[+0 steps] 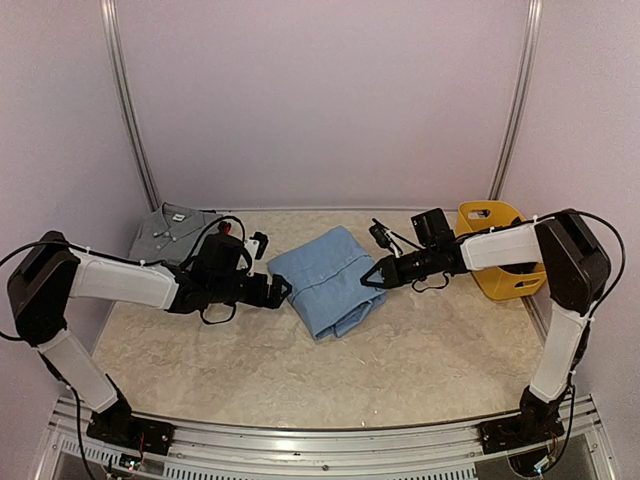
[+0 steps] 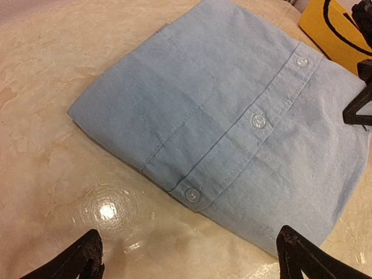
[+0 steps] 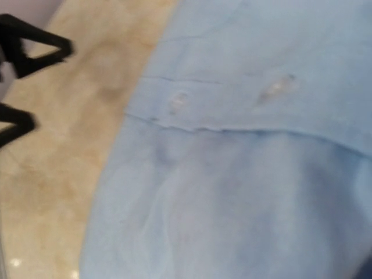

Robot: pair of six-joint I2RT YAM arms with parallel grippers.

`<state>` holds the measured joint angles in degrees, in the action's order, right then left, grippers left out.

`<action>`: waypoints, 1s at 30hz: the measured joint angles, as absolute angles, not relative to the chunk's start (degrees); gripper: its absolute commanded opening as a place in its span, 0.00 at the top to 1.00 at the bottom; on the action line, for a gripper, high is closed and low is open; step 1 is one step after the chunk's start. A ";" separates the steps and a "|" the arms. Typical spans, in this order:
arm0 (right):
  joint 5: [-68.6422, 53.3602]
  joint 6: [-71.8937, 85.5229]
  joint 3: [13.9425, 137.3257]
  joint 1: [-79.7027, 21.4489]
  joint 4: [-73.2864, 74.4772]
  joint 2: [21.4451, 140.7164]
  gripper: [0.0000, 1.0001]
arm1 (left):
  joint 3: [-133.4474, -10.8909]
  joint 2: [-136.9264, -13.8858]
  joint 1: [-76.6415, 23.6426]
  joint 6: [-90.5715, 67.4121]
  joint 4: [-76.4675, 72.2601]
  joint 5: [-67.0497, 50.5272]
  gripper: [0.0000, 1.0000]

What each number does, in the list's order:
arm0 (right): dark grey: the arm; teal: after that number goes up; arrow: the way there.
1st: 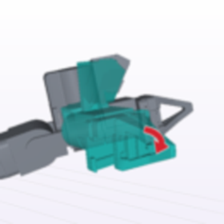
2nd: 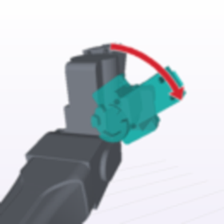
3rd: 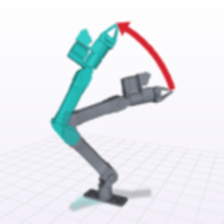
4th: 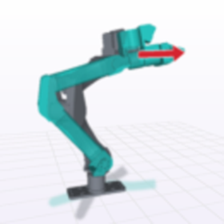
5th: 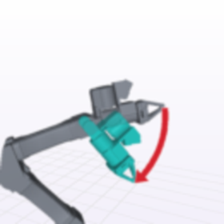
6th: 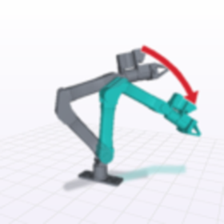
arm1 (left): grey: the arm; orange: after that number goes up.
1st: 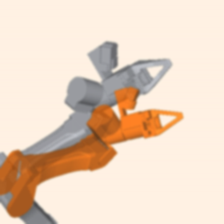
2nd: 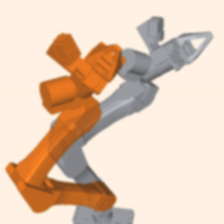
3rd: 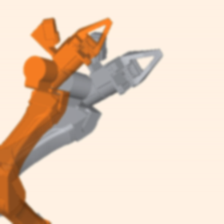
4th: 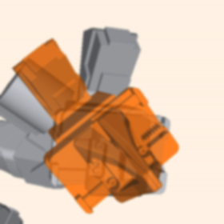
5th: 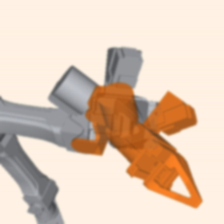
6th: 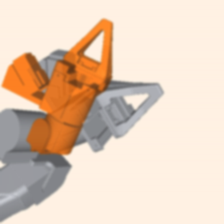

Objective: Fold and stack the long sleeve shirts
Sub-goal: Adjust the square-folded shirt at the center of the board.

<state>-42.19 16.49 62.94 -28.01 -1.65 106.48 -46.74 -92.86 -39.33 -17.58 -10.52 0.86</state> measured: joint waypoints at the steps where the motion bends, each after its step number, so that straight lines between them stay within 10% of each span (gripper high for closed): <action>1: -42.02 15.25 63.40 -27.16 -0.64 107.02 0.81 | -46.74 -92.99 -39.38 -17.58 -10.61 0.84 0.01; 6: -38.28 12.10 66.26 -24.45 3.36 111.20 0.60 | -46.76 -93.58 -39.51 -17.61 -11.16 0.16 0.01; 30: -8.73 9.87 77.25 -23.77 14.74 115.33 0.27 | -65.73 -113.43 -47.48 -10.33 -13.52 -0.91 0.01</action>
<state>-8.73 9.87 77.25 -23.77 14.74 115.33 -65.73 -113.43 -47.48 -10.33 -13.52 -0.91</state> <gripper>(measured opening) 0.707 0.990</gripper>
